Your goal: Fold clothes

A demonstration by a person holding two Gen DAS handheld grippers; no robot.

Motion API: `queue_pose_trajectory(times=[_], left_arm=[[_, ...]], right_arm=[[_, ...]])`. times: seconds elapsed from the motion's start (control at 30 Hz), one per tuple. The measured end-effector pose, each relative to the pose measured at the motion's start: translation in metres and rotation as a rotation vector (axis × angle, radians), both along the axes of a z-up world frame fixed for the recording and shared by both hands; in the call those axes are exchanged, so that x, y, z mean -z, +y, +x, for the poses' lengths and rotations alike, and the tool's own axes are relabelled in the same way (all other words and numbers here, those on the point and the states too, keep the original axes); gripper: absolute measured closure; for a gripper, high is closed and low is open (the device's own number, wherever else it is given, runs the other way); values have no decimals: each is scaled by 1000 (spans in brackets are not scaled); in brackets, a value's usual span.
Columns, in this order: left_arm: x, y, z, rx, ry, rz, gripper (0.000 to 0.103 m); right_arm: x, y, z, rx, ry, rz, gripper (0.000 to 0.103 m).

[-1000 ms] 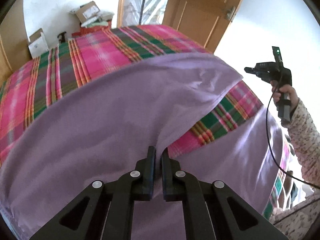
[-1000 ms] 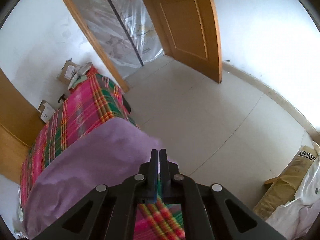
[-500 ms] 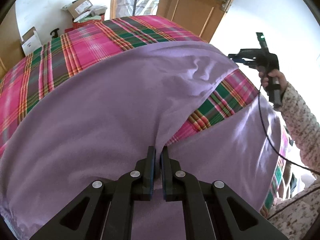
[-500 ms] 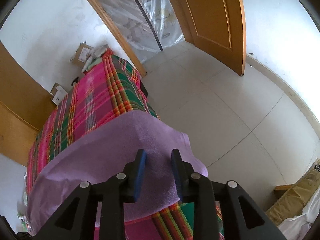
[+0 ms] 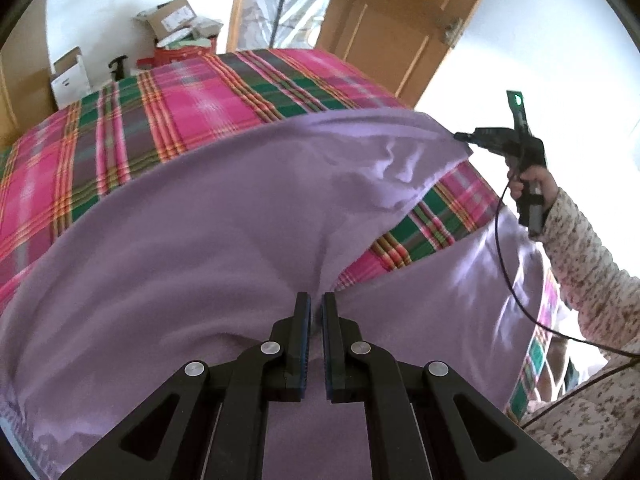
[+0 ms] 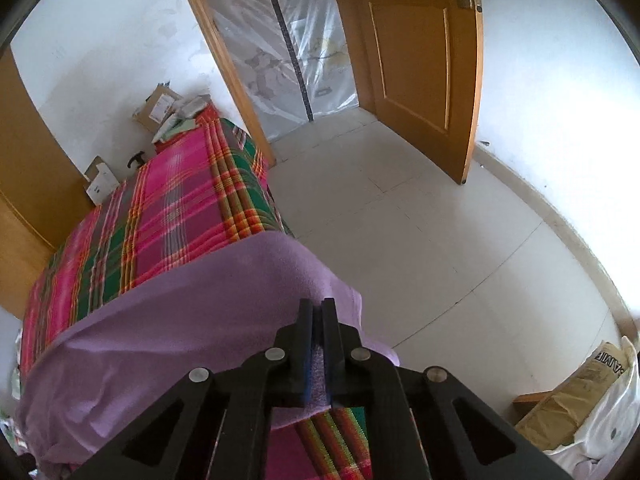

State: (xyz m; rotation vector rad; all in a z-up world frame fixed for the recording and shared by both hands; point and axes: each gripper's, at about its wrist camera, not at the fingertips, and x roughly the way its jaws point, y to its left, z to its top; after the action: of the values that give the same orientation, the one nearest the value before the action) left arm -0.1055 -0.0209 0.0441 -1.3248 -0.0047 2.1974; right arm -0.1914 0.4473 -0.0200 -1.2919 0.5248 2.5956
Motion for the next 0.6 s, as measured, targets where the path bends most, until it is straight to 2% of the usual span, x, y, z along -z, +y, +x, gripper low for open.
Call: queue_pose_trajectory(times=[0.1,0.2,0.3,0.43,0.6], left_arm=[[-3,-12,-1,-30,-3,26,97],[-2,-22,-8,-74,-8,33,97],[1,-33,-21,-118,-12,59,97],[7,-50,-43,-183,-29,85,98],[21,-58,-74,-232,-52,52,97]], right_arm=[[-8,-2,1,32,26,38,101],[-6,-9,-9,17,-29,101,100],[-15,-18,-9,-3,20,121,100],[-27,-44,-15,-104,74,122,100],[-24,-99,-34,-337,54,103,100]])
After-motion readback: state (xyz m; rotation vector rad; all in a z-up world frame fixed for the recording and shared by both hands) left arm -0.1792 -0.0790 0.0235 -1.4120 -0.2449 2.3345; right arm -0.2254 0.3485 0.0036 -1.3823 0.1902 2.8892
